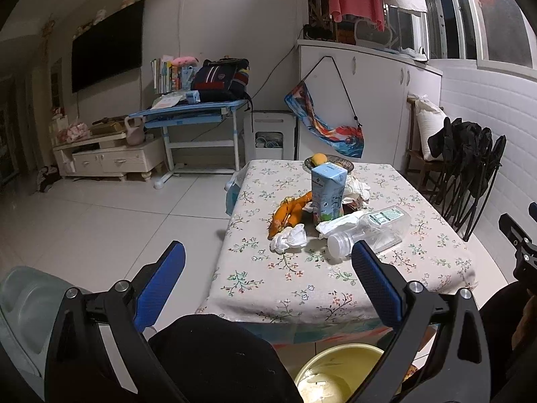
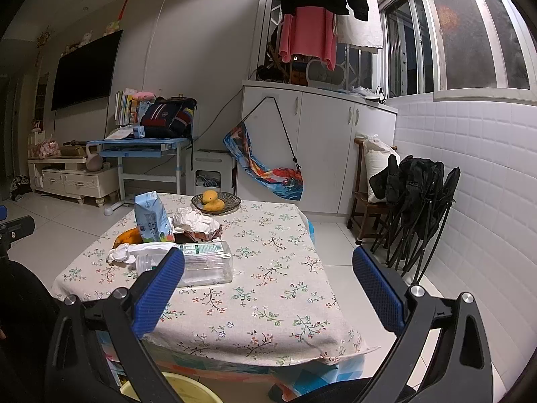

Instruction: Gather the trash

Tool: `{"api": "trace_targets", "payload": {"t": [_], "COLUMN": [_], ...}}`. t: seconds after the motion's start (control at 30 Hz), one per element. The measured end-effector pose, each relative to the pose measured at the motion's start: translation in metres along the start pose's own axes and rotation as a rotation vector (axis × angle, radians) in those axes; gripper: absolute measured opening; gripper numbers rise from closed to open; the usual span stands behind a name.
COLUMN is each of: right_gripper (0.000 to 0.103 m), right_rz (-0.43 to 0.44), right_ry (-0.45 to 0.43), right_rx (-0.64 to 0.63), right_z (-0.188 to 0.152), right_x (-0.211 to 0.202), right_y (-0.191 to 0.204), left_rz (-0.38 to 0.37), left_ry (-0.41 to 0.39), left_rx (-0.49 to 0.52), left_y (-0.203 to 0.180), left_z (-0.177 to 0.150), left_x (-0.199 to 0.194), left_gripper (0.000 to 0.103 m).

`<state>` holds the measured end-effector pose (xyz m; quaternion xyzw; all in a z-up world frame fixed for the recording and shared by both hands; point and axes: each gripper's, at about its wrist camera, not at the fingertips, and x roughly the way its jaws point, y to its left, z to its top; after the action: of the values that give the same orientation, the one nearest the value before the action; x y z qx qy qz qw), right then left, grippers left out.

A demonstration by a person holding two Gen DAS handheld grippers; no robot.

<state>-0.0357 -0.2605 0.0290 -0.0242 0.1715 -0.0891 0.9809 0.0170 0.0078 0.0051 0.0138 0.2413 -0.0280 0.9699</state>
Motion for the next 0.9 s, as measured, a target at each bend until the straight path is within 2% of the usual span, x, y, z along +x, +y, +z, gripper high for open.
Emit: {"api": "trace_targets", "payload": {"t": [0.9], "right_gripper": [0.096], "right_rz": [0.001], "right_ry": [0.003], "right_rx": [-0.002], "right_z": [-0.0011], "right_x": [-0.0003], "right_y": [0.0011], "left_rz": [0.002], "left_ry": [-0.001], "left_rx": [0.0], "left_y": [-0.0006], "left_z": [-0.0044], "left_x": [0.0012], "left_gripper": [0.096]}}
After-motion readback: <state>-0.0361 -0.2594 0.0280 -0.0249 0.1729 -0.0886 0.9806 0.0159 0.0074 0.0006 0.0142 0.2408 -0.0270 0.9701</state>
